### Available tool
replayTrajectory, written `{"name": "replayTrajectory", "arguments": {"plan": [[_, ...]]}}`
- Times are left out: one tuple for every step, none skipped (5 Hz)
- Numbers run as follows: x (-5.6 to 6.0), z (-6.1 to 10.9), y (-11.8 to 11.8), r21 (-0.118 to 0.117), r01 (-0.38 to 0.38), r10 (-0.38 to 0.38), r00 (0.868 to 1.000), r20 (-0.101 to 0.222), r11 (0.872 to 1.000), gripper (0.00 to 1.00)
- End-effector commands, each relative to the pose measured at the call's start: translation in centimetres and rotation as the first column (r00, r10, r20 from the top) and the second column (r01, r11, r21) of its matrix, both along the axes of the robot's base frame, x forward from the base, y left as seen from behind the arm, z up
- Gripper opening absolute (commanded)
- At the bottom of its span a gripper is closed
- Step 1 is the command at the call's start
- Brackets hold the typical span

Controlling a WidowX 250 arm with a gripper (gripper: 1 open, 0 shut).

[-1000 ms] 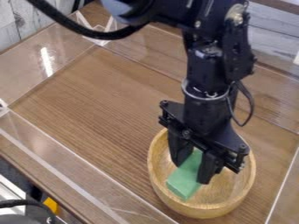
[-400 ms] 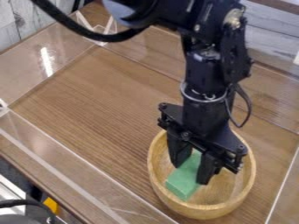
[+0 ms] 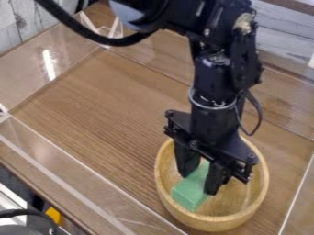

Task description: Put the green block in the brown bowl

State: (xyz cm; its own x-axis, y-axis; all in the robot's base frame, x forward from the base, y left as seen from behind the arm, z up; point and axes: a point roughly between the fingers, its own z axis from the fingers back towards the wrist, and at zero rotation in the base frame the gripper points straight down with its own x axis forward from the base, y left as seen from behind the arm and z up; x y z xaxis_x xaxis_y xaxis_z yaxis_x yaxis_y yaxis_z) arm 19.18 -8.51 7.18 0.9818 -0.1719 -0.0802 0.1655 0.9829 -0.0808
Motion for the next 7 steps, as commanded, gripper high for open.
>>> {"name": "replayTrajectory", "arguments": {"plan": [[0.39,0.26,0.14,-0.004,-0.012,0.013,1.000,0.016,1.000,0.00],[0.44,0.06,0.17,-0.003,-0.016,0.016,1.000,0.011,1.000,0.00],[0.50,-0.19,0.20,-0.002,-0.019,0.019,1.000,0.006,1.000,0.00],[0.58,-0.40,0.25,-0.001,-0.020,0.020,1.000,0.001,1.000,0.00],[0.66,-0.58,0.29,0.000,-0.022,0.022,1.000,-0.003,1.000,0.00],[0.64,-0.25,0.59,0.014,-0.019,0.019,1.000,-0.011,1.000,1.00],[0.78,0.36,0.92,0.028,-0.017,0.017,1.000,-0.010,0.999,1.00]]}}
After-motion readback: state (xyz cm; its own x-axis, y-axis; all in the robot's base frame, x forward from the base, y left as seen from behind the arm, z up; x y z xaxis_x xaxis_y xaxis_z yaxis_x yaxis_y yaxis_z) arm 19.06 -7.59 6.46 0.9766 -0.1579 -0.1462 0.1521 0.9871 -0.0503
